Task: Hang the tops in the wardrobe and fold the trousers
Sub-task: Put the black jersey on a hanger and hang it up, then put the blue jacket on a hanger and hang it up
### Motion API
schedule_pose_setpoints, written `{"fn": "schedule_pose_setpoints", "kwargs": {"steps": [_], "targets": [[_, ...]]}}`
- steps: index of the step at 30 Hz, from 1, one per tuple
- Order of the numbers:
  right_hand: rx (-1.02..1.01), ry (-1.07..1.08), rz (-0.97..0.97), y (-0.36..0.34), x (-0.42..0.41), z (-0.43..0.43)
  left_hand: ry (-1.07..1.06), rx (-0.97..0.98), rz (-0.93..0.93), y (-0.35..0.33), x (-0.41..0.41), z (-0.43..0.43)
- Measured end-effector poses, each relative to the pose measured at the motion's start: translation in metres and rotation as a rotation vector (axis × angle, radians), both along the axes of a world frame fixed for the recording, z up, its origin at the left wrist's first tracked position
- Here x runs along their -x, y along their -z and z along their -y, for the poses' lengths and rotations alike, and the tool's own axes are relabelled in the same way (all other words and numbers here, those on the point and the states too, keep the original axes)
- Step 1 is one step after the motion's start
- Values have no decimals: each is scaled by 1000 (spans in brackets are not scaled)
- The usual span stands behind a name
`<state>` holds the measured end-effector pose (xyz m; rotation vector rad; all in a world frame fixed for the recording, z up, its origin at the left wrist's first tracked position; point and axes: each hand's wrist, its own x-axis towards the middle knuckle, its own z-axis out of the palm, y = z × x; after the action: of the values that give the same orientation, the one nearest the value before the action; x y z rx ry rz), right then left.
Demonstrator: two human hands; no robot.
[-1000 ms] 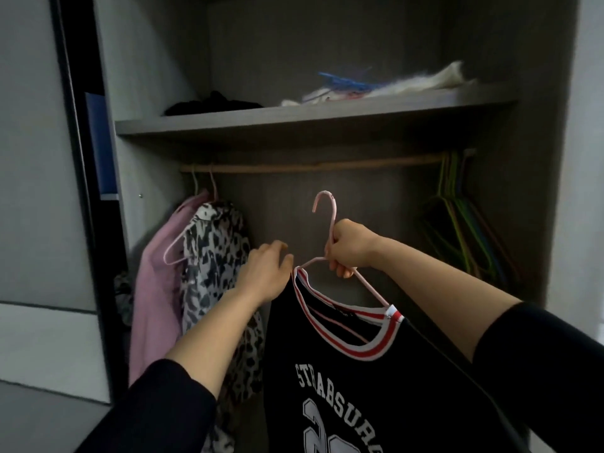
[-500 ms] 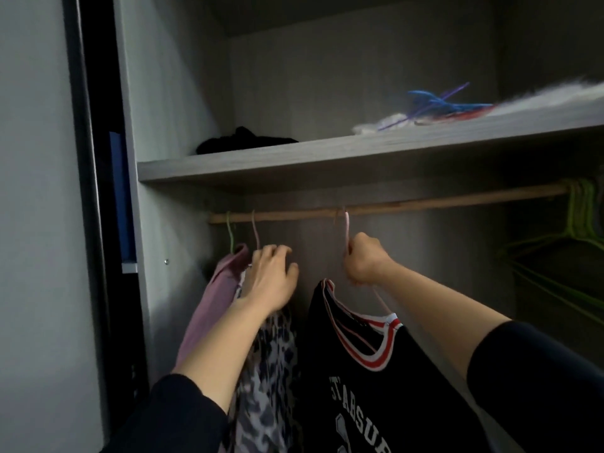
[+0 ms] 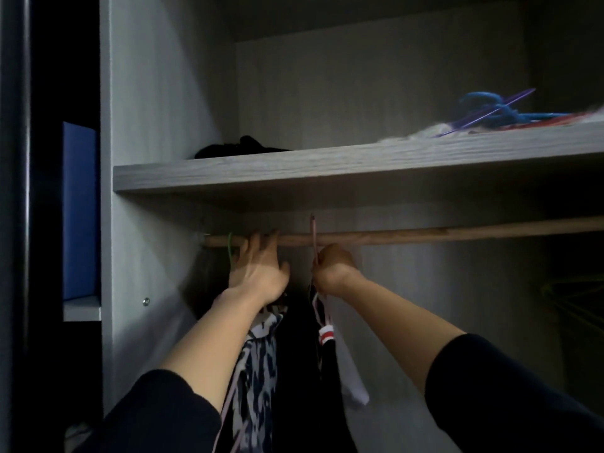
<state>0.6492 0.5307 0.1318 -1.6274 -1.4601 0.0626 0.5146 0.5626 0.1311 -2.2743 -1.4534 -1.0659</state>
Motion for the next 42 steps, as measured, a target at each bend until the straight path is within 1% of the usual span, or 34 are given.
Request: {"fn": "schedule_pose_setpoints", "kwargs": {"steps": [5,9,12,15,19,25,27,31,35,37,42], "targets": [[18,-10,-5,16,2,-24,-12,-60,25,5,-2,-9],[30,-62,79,24,5,-27,-9,-81,44,7,-3,-13],[23,-99,136,25,0,-21,-9,-56,72,4,-6,-9],[-23,-72,169,21,-17,-8,-21,-95,91,-1,-14,0],[-49,59,254,18,-61,18,43,-205,61,-9,-46,22],[-60,232,370,24,-136,83,250,-225,29,-15,-131,58],[-62,301,414,28,-159,103,328,-203,12,-12,-164,71],[-23,452,512,33,-204,149,437,-202,-10,-3,-224,92],[18,609,619,37,-249,193,424,-257,16,5,-270,102],[29,696,659,38,-270,212,402,-292,-11,7,-287,100],[166,881,723,41,-311,245,400,-402,-7,14,-305,88]]}}
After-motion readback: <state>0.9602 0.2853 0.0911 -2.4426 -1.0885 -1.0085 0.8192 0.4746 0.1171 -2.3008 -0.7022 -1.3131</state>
